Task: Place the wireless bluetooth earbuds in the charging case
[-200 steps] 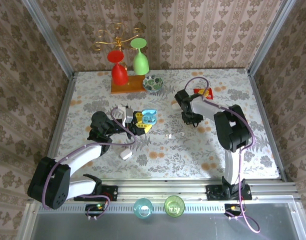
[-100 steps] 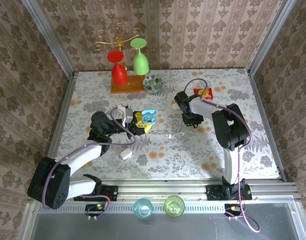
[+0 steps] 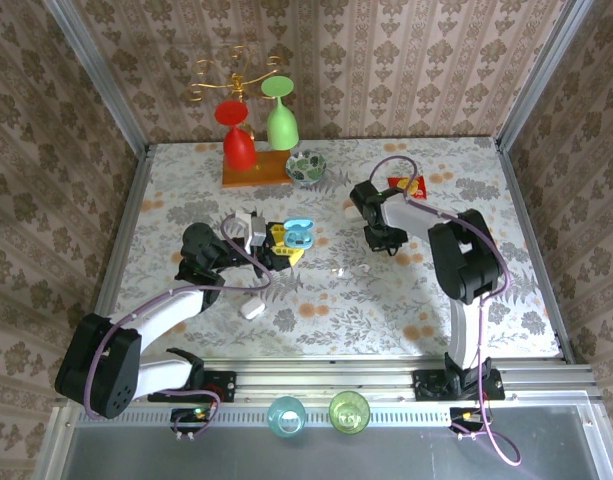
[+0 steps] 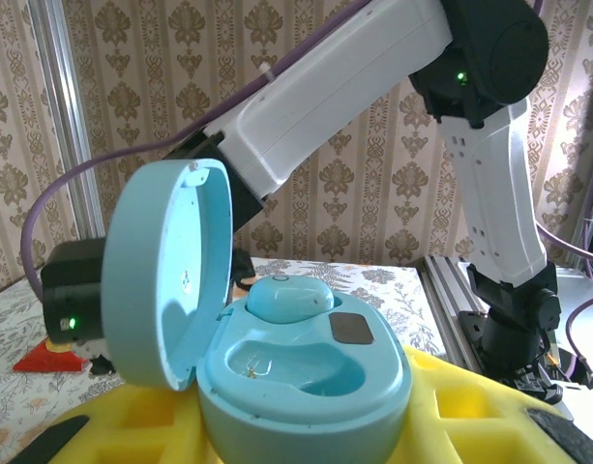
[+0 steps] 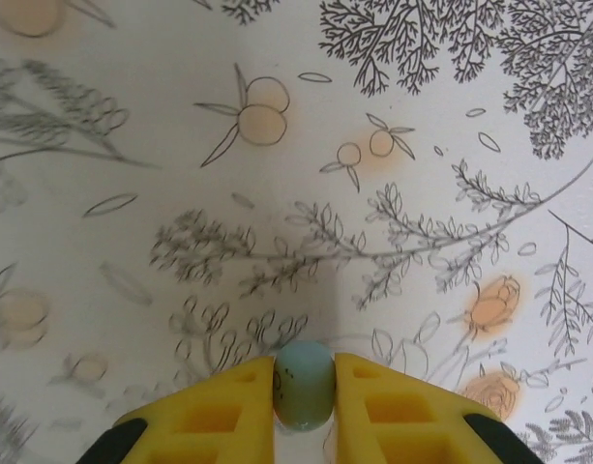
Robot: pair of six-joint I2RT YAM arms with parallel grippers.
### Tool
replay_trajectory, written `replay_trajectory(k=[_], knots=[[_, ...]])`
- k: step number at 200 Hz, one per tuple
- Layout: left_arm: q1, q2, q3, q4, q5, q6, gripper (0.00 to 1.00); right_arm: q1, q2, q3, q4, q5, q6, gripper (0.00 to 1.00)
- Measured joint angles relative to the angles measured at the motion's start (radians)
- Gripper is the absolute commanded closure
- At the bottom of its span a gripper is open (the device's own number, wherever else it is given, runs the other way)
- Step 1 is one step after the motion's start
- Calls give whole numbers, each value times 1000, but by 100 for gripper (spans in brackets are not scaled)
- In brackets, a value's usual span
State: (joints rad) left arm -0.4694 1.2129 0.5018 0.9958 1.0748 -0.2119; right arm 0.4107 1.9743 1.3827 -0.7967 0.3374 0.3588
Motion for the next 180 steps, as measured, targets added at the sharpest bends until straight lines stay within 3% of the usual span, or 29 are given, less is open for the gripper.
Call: replay_trajectory(k=[44,91,137,180], knots=[[0,0,0,0,0,0,73,0,-267,-62,32,-205,-23,78],[0,0,0,0,-1,0,73,1,-499,-128,121,-594,-1,78],[33,0,0,0,-8,5,73,35,-624,-166,275,-889,85,77],[34,0,-5,1,-31,23,73,129,-648,-166,430,-1012,158,78]])
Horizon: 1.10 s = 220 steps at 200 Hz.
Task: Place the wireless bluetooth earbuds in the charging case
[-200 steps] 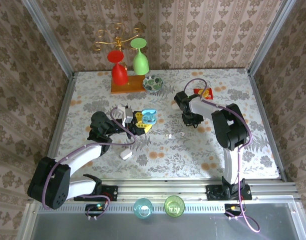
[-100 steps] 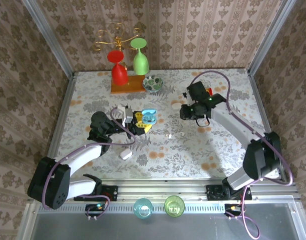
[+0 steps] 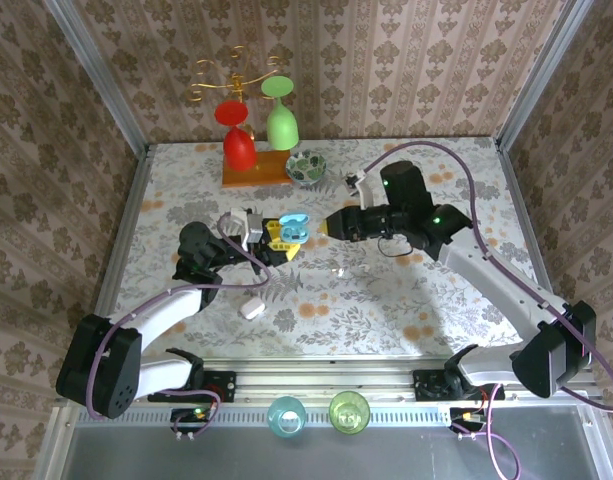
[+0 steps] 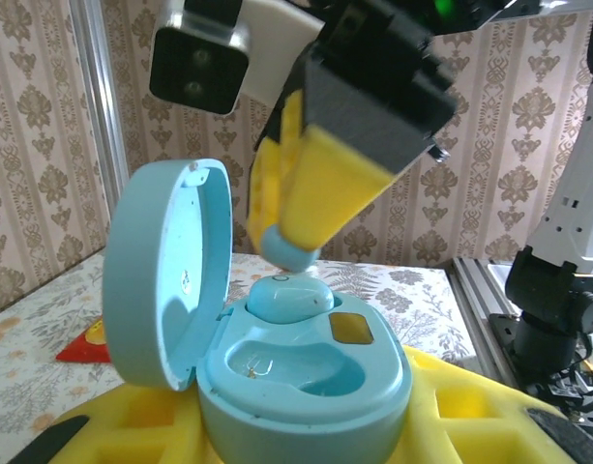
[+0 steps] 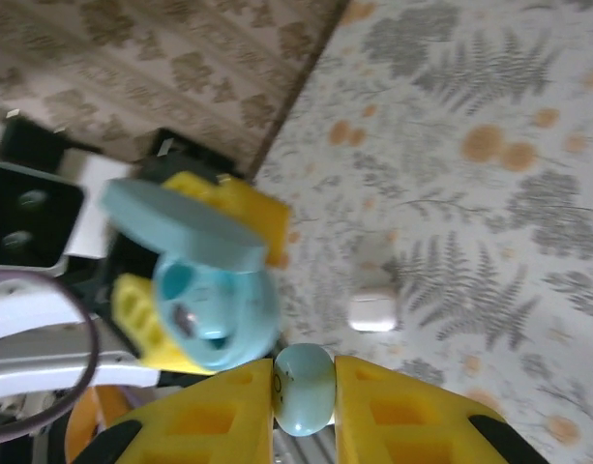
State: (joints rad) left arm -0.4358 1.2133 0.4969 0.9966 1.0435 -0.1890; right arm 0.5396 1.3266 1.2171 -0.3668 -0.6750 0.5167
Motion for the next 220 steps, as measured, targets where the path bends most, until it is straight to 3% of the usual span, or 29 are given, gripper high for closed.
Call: replay_trajectory(k=[92,220], knots=[[6,0,-19,8,-41,11,73,145,117,137,96,7,10,79],[6,-5,-32,21,-84,26,73,182,163,185,41,138,-53,80]])
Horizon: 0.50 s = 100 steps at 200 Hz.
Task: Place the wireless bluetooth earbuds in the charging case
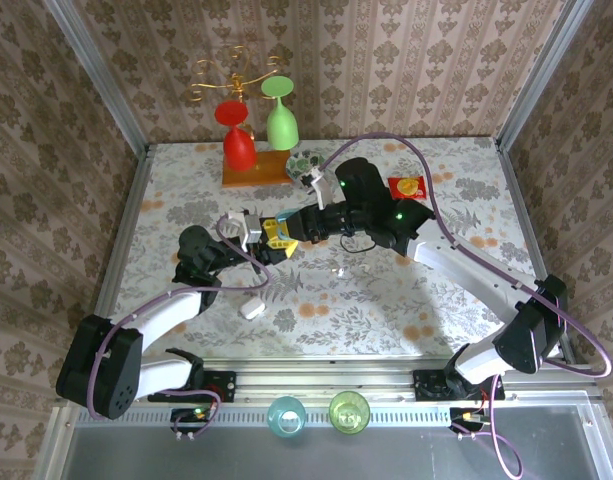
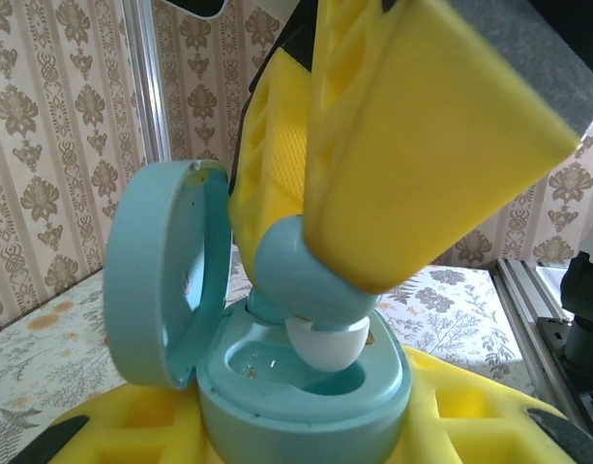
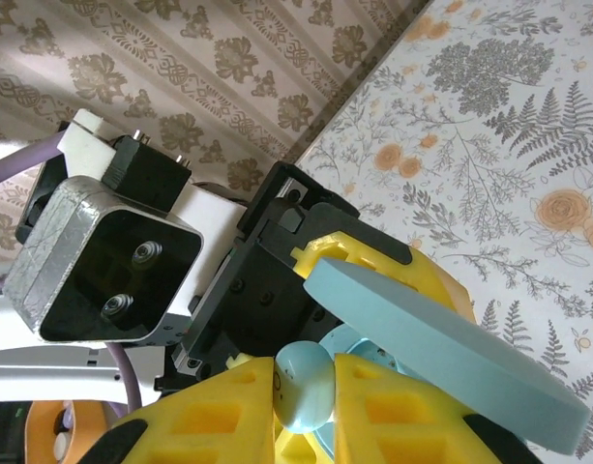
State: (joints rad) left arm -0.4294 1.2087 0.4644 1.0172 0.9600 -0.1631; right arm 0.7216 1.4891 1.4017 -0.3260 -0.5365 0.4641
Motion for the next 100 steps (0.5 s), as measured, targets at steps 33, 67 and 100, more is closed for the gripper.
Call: replay_trajectory(k=[33,67,100], knots=[[0,0,0,-2,-7,1,73,6,5,10,-15,21,-16,80],[0,0,0,-8,-23,4,73,15,14,26,-32,45,-29,79],[0,-14,0,-31,-50,11,73,29,18,34,-50,78,-48,79]])
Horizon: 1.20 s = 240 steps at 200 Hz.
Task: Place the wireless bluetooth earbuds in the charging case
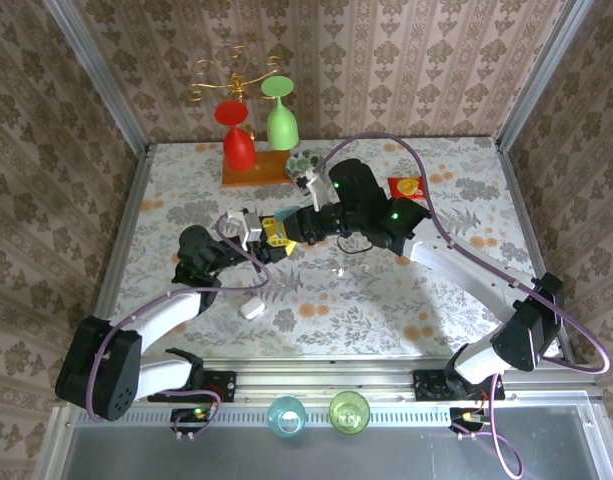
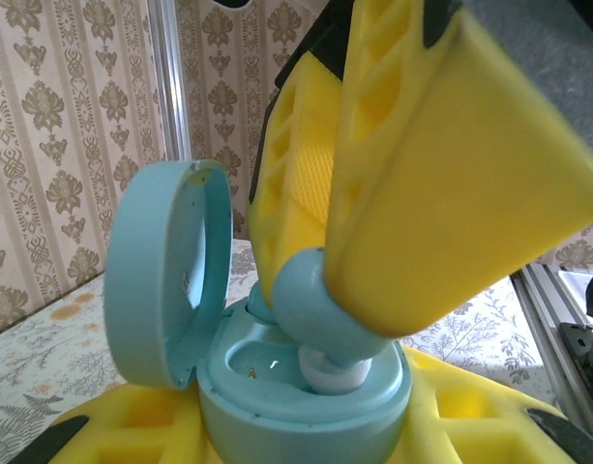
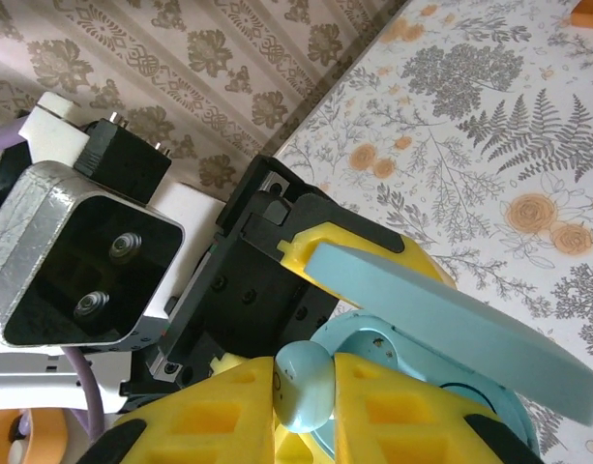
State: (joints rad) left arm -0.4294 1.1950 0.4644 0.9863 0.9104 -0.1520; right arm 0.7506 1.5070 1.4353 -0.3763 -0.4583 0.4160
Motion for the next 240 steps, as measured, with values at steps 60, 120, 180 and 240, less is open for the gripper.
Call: replay_trajectory(k=[60,120,180,240], knots=[[0,-11,-6,-21,-37,15,73,12,19,17,-10,47,-2,74],[0,-24,-13,-54,-53,19,73,24,26,27,-26,93,0,66],[0,-27,-13,-63,-69,23,73,27,18,30,-36,112,-1,53],[5,-43,-13,-33,-71,37,73,23,-93,-58,-2,135,-17,37]])
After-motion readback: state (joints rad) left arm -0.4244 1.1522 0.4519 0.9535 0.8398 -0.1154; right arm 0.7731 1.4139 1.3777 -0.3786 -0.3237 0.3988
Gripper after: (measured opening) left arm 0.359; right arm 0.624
